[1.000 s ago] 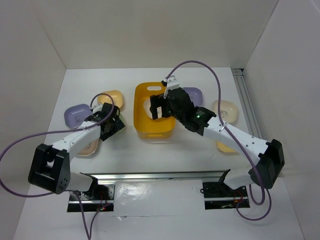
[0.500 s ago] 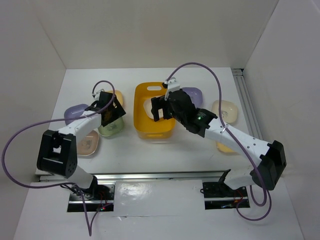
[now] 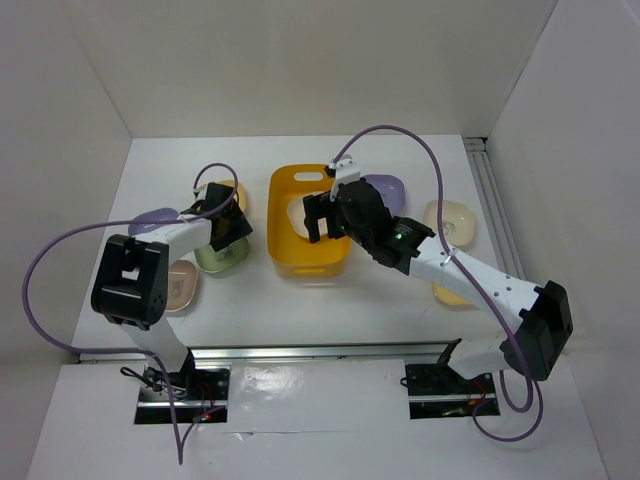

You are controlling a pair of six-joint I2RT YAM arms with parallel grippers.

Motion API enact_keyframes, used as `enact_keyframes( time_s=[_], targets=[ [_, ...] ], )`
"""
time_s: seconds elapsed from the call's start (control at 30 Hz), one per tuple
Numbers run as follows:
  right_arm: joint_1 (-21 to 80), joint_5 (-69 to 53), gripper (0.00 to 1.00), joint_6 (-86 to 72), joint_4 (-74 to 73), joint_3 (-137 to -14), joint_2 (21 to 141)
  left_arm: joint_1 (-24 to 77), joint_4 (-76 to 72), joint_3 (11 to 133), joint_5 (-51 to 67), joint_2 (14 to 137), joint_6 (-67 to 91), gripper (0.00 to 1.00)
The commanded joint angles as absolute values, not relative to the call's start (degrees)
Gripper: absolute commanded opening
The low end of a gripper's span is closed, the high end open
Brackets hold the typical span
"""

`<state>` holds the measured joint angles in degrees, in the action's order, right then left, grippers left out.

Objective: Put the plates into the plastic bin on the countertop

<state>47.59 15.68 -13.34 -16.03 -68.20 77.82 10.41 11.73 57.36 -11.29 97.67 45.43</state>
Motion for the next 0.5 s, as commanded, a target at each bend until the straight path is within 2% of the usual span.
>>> enact_keyframes(
  time_s=[0.0,0.07,0.23,0.47],
  targets=[
    [47.4,16.6,1.00,-12.4,-14.8,-68.2,76.0,10.3,10.3,59.0,-12.4,98.5,46.6,0.74],
    [47.4,16.6,1.00,-12.4,-14.2,-68.2,76.0,10.3,10.8,59.0,-13.0,98.5,46.6,0.68],
    [47.4,16.6,1.00,-12.4,-14.2,-68.2,76.0,10.3,10.8,60.0,-13.0,100.4,46.6,0.46],
    [47.4,17.1,1.00,-12.4,-14.2,-67.7,76.0,10.3,11.3,61.1,-12.5,102.0,46.6,0.31]
  ],
)
